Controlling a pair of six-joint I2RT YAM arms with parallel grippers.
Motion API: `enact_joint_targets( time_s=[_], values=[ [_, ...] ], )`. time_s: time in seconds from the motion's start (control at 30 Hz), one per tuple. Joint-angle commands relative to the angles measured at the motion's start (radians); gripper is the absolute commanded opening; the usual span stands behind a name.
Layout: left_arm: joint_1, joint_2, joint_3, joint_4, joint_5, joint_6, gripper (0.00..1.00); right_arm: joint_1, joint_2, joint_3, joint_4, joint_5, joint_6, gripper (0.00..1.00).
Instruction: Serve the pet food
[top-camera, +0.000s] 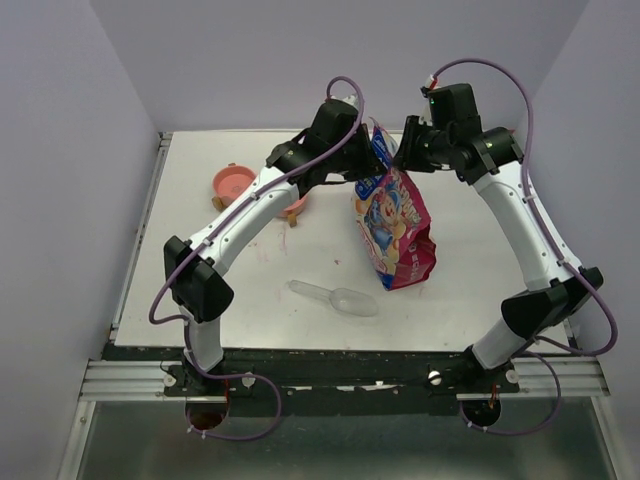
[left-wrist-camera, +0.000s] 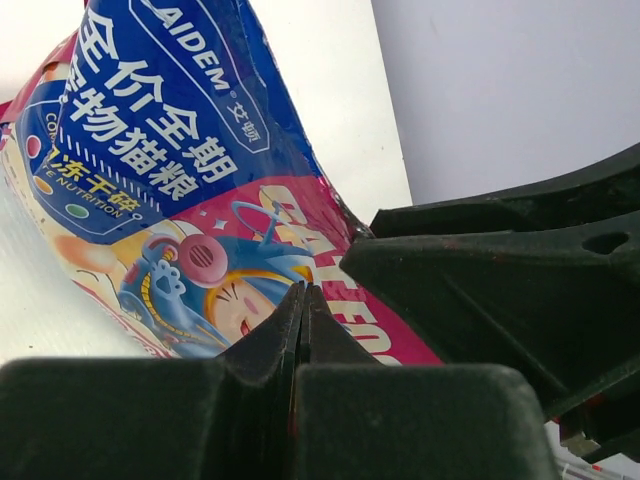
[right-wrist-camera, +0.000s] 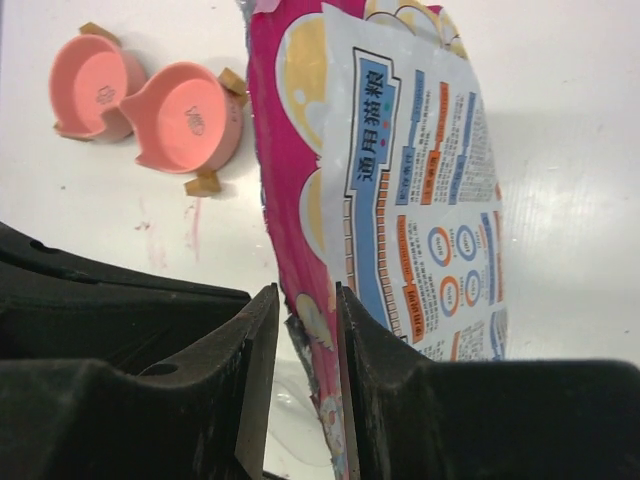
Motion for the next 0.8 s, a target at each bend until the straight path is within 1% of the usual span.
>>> enact_joint_targets(
  time_s=[0.0, 0.07, 0.17, 0.2, 0.27, 0.3, 0.47, 0.6, 0.77],
  values=[
    [0.0, 0.03, 0.042, -0.01, 0.039, -0.012, 0.03, 0.009, 0.018, 0.045, -0.038, 0.117, -0.088, 0.38],
    [0.002, 0.026, 0.036, -0.007, 0.046, -0.018, 0.04, 0.009, 0.02, 0.046, -0.035, 0.123, -0.088, 0.37],
    [0.002, 0.023, 0.034, -0.006, 0.05, -0.025, 0.07, 0.008, 0.002, 0.026, -0.012, 0.091, -0.08, 0.36],
    [0.002, 0.021, 0.036, -0.006, 0.053, -0.028, 0.08, 0.008, -0.012, 0.017, 0.001, 0.082, -0.073, 0.36],
    [0.002, 0.023, 0.036, -0.004, 0.059, -0.037, 0.09, 0.008, -0.031, 0.0, 0.015, 0.083, -0.059, 0.4],
    [0.002, 0.023, 0.037, -0.004, 0.062, -0.043, 0.1, 0.006, -0.034, -0.003, 0.01, 0.091, -0.054, 0.41],
    [0.002, 0.026, 0.04, 0.007, 0.076, -0.069, 0.16, -0.011, -0.057, -0.035, 0.016, 0.066, -0.059, 0.41],
    [0.005, 0.03, 0.04, 0.008, 0.076, -0.081, 0.19, -0.037, -0.067, -0.029, 0.016, 0.046, -0.066, 0.42],
    [0.005, 0.036, 0.052, 0.007, 0.078, -0.091, 0.21, -0.057, -0.068, -0.041, 0.019, 0.02, -0.079, 0.4]
  ],
)
